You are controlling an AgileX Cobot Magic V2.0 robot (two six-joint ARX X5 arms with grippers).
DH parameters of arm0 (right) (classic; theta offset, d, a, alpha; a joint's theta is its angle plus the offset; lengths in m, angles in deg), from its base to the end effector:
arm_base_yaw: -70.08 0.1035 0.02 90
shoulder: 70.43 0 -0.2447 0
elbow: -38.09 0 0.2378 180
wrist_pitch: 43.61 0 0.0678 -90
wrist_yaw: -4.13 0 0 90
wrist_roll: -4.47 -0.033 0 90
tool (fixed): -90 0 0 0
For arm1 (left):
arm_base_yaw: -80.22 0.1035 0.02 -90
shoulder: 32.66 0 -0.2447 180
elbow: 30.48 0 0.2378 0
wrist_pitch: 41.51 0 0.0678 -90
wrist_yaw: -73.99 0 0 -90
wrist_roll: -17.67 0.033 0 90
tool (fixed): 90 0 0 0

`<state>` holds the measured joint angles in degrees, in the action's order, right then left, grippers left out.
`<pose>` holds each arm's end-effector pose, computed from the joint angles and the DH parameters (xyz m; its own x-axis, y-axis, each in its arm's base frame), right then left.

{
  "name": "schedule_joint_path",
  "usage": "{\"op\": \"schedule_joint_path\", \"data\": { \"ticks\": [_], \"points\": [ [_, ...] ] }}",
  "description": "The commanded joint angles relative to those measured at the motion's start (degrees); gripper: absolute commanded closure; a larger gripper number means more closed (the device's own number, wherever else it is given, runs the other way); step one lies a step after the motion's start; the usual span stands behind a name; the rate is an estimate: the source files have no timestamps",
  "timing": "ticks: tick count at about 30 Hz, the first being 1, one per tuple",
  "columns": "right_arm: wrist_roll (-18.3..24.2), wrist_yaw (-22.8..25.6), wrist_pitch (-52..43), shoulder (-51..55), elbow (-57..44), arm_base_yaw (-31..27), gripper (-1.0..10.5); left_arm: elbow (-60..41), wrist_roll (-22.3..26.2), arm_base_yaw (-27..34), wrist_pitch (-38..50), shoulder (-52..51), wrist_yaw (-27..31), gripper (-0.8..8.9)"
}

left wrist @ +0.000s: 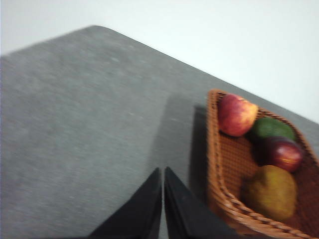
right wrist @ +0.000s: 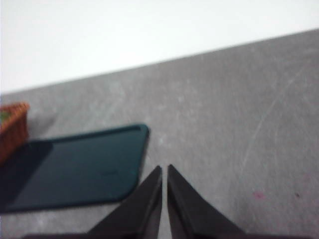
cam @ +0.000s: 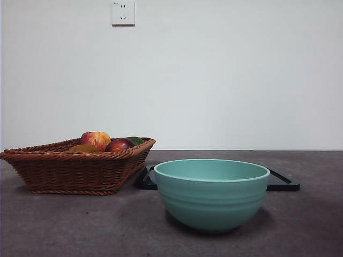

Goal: Pick up the wifruite, put it on the bowl, pick up the plate, put it on desk

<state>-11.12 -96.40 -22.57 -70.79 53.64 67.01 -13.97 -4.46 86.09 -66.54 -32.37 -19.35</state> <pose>0.1047 0.0004 0.1571 0.9864 0.1301 -0.1002 -0.0968 0.9535 0.2853 0.1028 0.0086 0.1557 0.9873 0.0429 -0.1529 -0.0989 0.9195 -0.3805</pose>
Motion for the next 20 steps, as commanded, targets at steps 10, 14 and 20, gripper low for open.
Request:
{"op": "schedule_joint_path", "data": {
  "ticks": [10,14,20],
  "points": [
    [-3.45,-0.15,0.15,-0.5,10.51,-0.11,9.4,11.8,-6.4,0.15,-5.09,1.22,-2.95,8.03],
    [-2.56,-0.22,1.88,-3.02,16.48,-0.11,9.4,19.04,-4.2,0.15,-8.13,4.02,-3.65,8.03],
    [2.25,-3.85,8.87,-10.32,27.36,-0.09,9.4,30.29,2.6,0.15,-16.17,10.91,-8.35,8.03]
  ]
}}
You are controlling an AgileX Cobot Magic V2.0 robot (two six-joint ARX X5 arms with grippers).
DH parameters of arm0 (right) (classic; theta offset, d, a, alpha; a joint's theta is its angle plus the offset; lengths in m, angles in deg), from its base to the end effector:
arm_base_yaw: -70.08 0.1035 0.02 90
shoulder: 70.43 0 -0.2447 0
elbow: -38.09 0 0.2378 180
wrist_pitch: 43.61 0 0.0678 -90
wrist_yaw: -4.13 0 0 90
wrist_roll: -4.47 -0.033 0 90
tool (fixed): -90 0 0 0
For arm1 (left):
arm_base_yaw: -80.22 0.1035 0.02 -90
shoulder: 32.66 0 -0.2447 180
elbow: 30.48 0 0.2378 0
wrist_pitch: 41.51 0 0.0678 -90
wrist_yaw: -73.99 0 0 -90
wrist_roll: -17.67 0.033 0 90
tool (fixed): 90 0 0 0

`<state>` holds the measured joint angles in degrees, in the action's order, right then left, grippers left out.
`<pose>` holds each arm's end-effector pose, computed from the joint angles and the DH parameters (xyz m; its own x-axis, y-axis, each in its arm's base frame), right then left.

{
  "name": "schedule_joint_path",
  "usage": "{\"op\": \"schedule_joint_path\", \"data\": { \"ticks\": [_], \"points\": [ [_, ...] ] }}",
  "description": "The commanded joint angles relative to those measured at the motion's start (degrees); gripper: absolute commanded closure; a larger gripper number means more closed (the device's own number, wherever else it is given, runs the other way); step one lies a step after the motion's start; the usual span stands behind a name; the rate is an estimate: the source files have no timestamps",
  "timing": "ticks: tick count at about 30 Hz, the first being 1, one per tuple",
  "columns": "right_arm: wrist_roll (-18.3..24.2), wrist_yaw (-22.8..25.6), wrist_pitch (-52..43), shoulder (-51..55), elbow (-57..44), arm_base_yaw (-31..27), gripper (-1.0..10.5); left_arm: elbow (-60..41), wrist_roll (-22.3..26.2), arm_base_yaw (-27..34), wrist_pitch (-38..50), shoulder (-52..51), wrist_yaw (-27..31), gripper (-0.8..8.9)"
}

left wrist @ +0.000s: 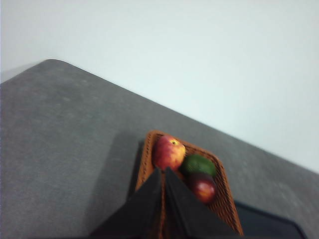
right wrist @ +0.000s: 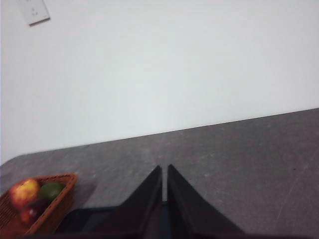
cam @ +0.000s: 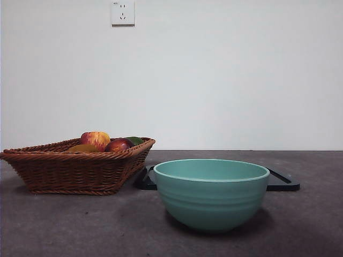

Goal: Pick up the wifruite, put it on the bowl, pick up the plate, put it on desk

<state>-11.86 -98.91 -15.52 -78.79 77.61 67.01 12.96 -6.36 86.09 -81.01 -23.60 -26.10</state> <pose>0.0815 0.0031 0.2675 0.9835 0.1732 0.0522 -0.1809 0.9460 0.2692 0.0747 0.0019 0.2674 0.9934 -0.0740 -0.0879 0.0304 0.9071 -0.4199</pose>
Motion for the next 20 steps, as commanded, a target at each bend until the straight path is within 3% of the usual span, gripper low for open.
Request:
{"op": "schedule_joint_path", "data": {
  "ticks": [1,12,20],
  "points": [
    [3.78,-2.21,3.32,-3.78,5.2,-0.09,9.4,4.83,5.44,0.15,-2.84,3.39,-2.51,8.03],
    [13.4,-16.7,24.26,-22.73,25.73,0.17,9.4,20.11,17.0,-0.11,-19.06,20.48,-15.65,8.03],
    [17.53,-21.64,36.41,-32.52,33.22,6.23,9.4,27.74,23.17,-5.01,-29.7,29.42,-20.59,8.04]
  ]
}}
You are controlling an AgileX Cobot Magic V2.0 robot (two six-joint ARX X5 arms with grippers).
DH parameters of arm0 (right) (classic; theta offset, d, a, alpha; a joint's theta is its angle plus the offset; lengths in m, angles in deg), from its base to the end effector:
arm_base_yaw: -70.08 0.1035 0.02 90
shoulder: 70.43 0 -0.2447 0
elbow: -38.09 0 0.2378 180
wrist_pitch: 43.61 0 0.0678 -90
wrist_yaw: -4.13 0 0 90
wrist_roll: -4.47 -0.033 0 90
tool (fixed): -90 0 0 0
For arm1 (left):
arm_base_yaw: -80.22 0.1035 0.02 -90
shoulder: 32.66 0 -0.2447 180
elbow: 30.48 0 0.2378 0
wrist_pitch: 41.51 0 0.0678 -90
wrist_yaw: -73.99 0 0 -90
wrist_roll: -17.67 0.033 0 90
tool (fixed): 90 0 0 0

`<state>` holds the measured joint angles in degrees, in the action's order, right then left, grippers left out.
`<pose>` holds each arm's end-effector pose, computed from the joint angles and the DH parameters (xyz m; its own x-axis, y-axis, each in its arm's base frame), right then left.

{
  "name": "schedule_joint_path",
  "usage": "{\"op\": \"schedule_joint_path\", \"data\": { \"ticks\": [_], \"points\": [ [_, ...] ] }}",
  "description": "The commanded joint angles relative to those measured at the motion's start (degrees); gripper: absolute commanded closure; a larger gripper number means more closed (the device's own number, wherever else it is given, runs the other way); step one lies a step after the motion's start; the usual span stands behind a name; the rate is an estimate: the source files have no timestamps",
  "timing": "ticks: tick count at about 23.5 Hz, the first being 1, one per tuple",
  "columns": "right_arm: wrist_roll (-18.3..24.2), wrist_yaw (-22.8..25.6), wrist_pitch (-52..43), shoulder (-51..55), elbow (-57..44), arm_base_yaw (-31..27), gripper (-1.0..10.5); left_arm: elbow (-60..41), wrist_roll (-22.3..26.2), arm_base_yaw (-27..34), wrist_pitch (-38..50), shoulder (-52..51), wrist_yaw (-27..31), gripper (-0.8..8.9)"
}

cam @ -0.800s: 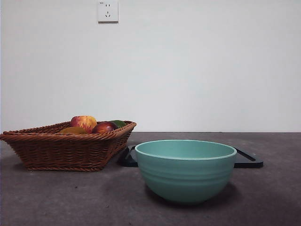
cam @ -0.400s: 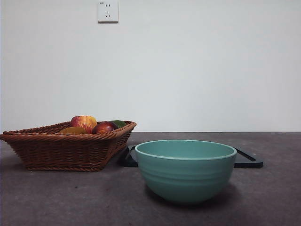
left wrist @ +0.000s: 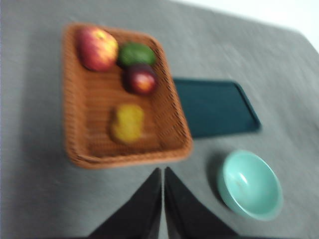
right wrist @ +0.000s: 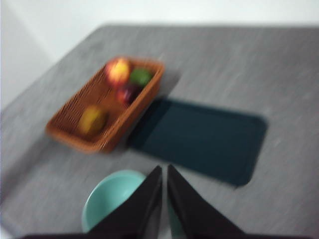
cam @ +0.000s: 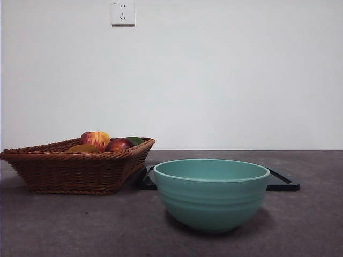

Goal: Pick up the wifruite, put it on the bowl, pick up the plate, put it on desk

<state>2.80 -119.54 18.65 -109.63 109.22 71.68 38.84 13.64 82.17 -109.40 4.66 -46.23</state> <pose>0.1139 0.0215 0.3358 0.7026 0.5742 -0.4203 -0.4867 0.8186 0.3050 0.1056 -0.0130 0.3214 0.7168 -0.4792 -0.5066 0.3360 0.8739 -0.3513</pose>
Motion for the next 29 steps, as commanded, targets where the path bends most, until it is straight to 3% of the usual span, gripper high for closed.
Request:
{"op": "schedule_joint_path", "data": {
  "ticks": [1,7,12,14,15,18,29],
  "points": [
    [3.48,-1.49,3.61,-2.56,2.01,2.56,9.4,2.23,3.93,-1.84,-2.32,1.7,-0.5,8.04],
    [7.1,-2.36,9.46,-6.67,2.75,10.19,9.4,2.78,6.45,-6.62,-5.86,3.13,-0.5,8.04],
    [7.28,-2.27,9.79,-7.96,2.75,14.99,9.4,2.78,6.4,-8.41,-5.88,3.1,-0.5,8.03],
    [6.95,-2.29,9.81,-7.93,2.75,15.15,9.4,2.78,6.29,-8.41,-5.86,3.1,-0.48,7.35],
    [6.73,-2.25,9.81,-7.93,2.75,15.15,9.2,2.78,5.92,-8.41,-5.86,3.1,-0.5,6.49],
    [6.12,-2.25,9.77,-7.93,2.75,15.15,5.9,2.78,4.42,-8.41,-5.77,3.1,-0.48,3.59],
    [5.27,-2.25,9.42,-7.93,2.75,15.15,5.7,3.19,1.36,-11.15,0.94,8.52,0.76,3.48]
  ]
}}
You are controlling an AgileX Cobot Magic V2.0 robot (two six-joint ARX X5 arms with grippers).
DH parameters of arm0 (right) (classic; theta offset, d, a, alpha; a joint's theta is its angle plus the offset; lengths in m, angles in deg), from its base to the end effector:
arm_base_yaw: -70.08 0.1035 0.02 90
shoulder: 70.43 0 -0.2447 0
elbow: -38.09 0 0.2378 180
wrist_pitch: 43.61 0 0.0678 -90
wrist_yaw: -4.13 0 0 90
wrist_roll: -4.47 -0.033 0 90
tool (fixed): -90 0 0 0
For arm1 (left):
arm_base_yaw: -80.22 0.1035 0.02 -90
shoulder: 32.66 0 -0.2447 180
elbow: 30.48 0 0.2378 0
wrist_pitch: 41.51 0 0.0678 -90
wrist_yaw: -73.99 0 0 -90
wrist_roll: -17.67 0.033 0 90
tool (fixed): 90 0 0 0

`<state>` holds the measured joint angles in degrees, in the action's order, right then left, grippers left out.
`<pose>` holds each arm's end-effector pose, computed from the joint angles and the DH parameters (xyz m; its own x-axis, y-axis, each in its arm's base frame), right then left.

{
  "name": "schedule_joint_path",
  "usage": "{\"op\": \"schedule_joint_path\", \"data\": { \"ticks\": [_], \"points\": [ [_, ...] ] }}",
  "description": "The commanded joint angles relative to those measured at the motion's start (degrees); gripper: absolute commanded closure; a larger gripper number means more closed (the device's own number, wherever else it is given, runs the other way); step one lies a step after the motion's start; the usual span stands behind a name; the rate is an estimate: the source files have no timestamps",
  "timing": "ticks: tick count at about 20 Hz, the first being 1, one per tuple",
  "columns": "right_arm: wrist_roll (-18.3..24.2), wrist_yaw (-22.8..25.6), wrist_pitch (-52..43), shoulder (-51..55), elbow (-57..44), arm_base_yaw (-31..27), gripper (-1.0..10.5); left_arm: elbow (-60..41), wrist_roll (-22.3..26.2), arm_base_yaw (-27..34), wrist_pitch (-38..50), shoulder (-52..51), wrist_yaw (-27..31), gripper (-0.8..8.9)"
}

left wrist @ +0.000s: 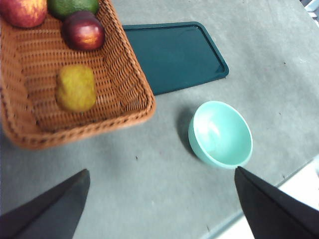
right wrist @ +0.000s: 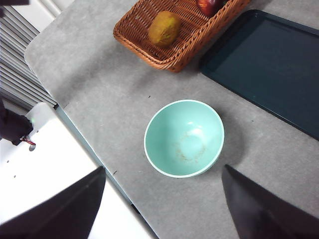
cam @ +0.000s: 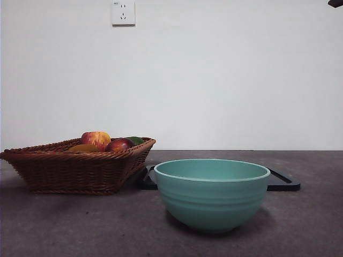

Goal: Pick up the wifruite, put it on the bowl, pick up the plate, put it on desk

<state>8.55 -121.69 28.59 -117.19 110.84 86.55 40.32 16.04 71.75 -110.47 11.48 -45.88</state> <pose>0.1207 0.0558 0.3177 0.3722 0.7203 -0.5853 -0.6660 0.6465 0.3722 0.1244 -0.0351 0.3157 0.5610 -0.5871 -0.5836 0.4729 0.8059 -0.3561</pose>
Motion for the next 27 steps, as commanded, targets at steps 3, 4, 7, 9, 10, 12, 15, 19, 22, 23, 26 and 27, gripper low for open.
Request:
{"op": "schedule_joint_path", "data": {
  "ticks": [3,4,7,9,10,12,15,19,22,23,26,27],
  "points": [
    [-0.5,-0.11,-0.55,-0.37,1.14,0.28,5.7,3.63,-2.54,-3.54,5.64,7.19,4.94,3.5],
    [-0.55,-0.11,-0.55,-0.37,1.14,0.28,5.7,4.61,-2.51,-4.63,6.49,9.44,6.6,3.51],
    [-0.55,0.02,-0.57,-0.37,1.14,0.28,5.7,8.76,-2.49,-7.65,7.34,17.42,12.26,3.55],
    [-0.57,0.07,-0.57,-0.37,1.14,0.28,5.7,11.65,-2.45,-9.55,7.89,22.97,15.96,3.57],
    [-0.57,0.07,-0.59,-0.37,1.14,0.28,5.7,13.03,-2.23,-10.47,8.31,26.1,18.01,3.57],
    [-0.55,0.07,-0.79,-0.37,1.14,0.26,5.7,14.95,-2.16,-11.65,9.57,31.45,21.49,3.58],
    [-0.57,0.07,-0.96,-0.37,1.14,0.28,5.7,15.47,-2.01,-12.52,12.66,38.18,24.15,3.8],
    [-0.59,0.31,-1.01,-0.37,1.14,0.28,5.7,15.47,-1.38,-12.72,15.06,45.59,26.12,3.8],
    [-0.57,1.42,-1.01,-0.37,1.14,0.28,5.7,15.5,-0.77,-12.72,16.83,50.03,26.75,3.8],
    [-0.57,1.42,-1.01,-0.37,1.14,0.28,5.7,15.47,-0.74,-12.72,17.11,51.25,27.17,3.8],
    [-0.59,1.4,-1.01,-0.37,1.14,0.28,5.7,15.47,-0.74,-12.72,17.97,54.6,27.54,3.8],
    [-0.59,1.4,-1.01,-0.37,1.14,0.28,5.7,15.47,-0.74,-12.72,18.18,55.39,27.54,3.8]
  ]
}}
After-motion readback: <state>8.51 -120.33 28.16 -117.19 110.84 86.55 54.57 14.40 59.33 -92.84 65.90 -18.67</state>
